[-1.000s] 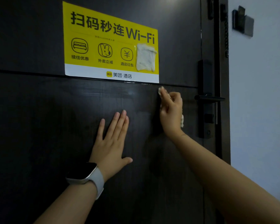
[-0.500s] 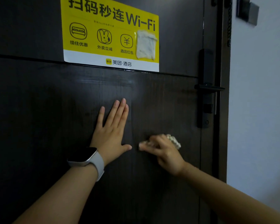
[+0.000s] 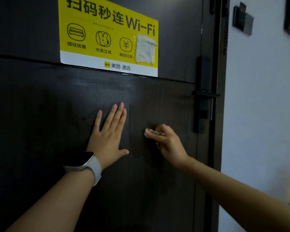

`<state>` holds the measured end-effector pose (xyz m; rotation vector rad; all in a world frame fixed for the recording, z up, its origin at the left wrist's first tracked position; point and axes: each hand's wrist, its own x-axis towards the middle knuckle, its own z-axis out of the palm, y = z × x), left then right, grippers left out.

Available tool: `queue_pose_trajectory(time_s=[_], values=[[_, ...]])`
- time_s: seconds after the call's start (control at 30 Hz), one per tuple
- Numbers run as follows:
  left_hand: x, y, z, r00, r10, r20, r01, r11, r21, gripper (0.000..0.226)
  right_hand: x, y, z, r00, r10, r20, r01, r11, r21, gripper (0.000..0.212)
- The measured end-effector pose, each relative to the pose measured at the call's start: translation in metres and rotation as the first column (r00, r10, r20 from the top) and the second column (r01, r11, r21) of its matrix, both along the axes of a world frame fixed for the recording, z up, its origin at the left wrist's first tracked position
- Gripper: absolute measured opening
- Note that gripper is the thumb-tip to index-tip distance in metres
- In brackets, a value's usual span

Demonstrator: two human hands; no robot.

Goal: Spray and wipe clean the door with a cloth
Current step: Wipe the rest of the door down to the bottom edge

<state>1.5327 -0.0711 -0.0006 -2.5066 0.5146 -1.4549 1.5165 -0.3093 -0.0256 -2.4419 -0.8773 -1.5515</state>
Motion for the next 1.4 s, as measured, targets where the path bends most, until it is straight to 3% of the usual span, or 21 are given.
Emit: queue_pose_trajectory(time_s=[0.1, 0.2, 0.27, 0.37, 0.47, 0.53, 0.63, 0.73, 0.8, 0.93, 1.0, 1.07, 1.17, 1.3, 1.4], values=[[-0.001, 0.001, 0.001, 1.000, 0.009, 0.008, -0.009, 1.000, 0.009, 0.143, -0.013, -0.012, 0.046, 0.988, 0.080, 0.129, -0.088, 0.994, 0.061, 0.030], [0.001, 0.002, 0.001, 1.000, -0.005, 0.023, 0.005, 1.000, 0.002, 0.144, -0.018, -0.026, 0.125, 0.963, 0.001, 0.270, -0.131, 0.876, 0.464, 0.028], [0.003, 0.002, 0.000, 0.999, -0.031, 0.039, 0.032, 0.999, -0.004, 0.145, -0.011, -0.045, 0.175, 0.981, -0.068, 0.179, -0.082, 0.699, 0.711, 0.035], [0.004, 0.002, -0.001, 0.997, -0.062, 0.054, 0.063, 0.998, -0.006, 0.144, 0.016, -0.070, 0.208, 0.995, -0.090, -0.045, 0.084, 0.492, 0.867, 0.044], [0.004, 0.002, -0.002, 0.996, -0.065, 0.057, 0.066, 0.998, -0.008, 0.144, 0.034, -0.074, 0.213, 0.964, -0.155, -0.218, 0.264, 0.425, 0.866, 0.039], [0.004, 0.002, -0.002, 0.997, -0.063, 0.046, 0.064, 0.998, -0.008, 0.144, 0.036, -0.069, 0.217, 0.958, -0.158, -0.238, 0.282, 0.394, 0.875, 0.034], [0.003, 0.002, -0.002, 0.997, -0.061, 0.037, 0.061, 0.998, -0.008, 0.143, 0.032, -0.038, 0.219, 0.983, -0.122, -0.135, 0.174, 0.407, 0.897, 0.022], [0.000, 0.001, -0.001, 0.998, -0.056, 0.013, 0.057, 0.998, -0.009, 0.142, 0.027, 0.019, 0.219, 0.999, -0.032, 0.013, 0.005, 0.531, 0.847, 0.028], [-0.002, 0.001, 0.000, 0.999, -0.032, -0.014, 0.032, 0.999, -0.004, 0.143, 0.025, 0.042, 0.214, 1.000, 0.027, 0.015, -0.028, 0.597, 0.801, 0.033], [-0.002, 0.002, 0.002, 0.999, -0.023, -0.029, 0.023, 1.000, 0.004, 0.143, 0.015, 0.022, 0.185, 0.996, 0.066, 0.066, -0.091, 0.527, 0.845, 0.030], [-0.001, 0.001, 0.001, 0.999, -0.028, -0.023, 0.028, 1.000, 0.005, 0.143, 0.004, 0.008, 0.150, 0.979, 0.131, 0.159, -0.204, 0.494, 0.845, 0.024], [0.000, 0.001, 0.000, 0.999, -0.029, -0.014, 0.029, 1.000, 0.002, 0.143, -0.003, 0.000, 0.105, 0.957, 0.232, 0.175, -0.275, 0.526, 0.805, 0.020], [0.000, 0.000, 0.000, 1.000, -0.021, -0.014, 0.021, 1.000, -0.001, 0.144, 0.014, -0.019, 0.059, 0.976, 0.182, 0.120, -0.213, 0.682, 0.699, 0.019], [0.000, 0.001, 0.000, 1.000, -0.004, -0.026, 0.004, 1.000, 0.002, 0.144, 0.047, -0.041, 0.038, 0.991, -0.102, 0.088, -0.011, 0.588, 0.809, 0.024], [0.001, 0.001, 0.001, 0.999, 0.005, -0.031, -0.005, 1.000, 0.002, 0.144, 0.065, -0.045, 0.038, 0.985, -0.165, 0.054, 0.042, 0.531, 0.846, 0.034]])
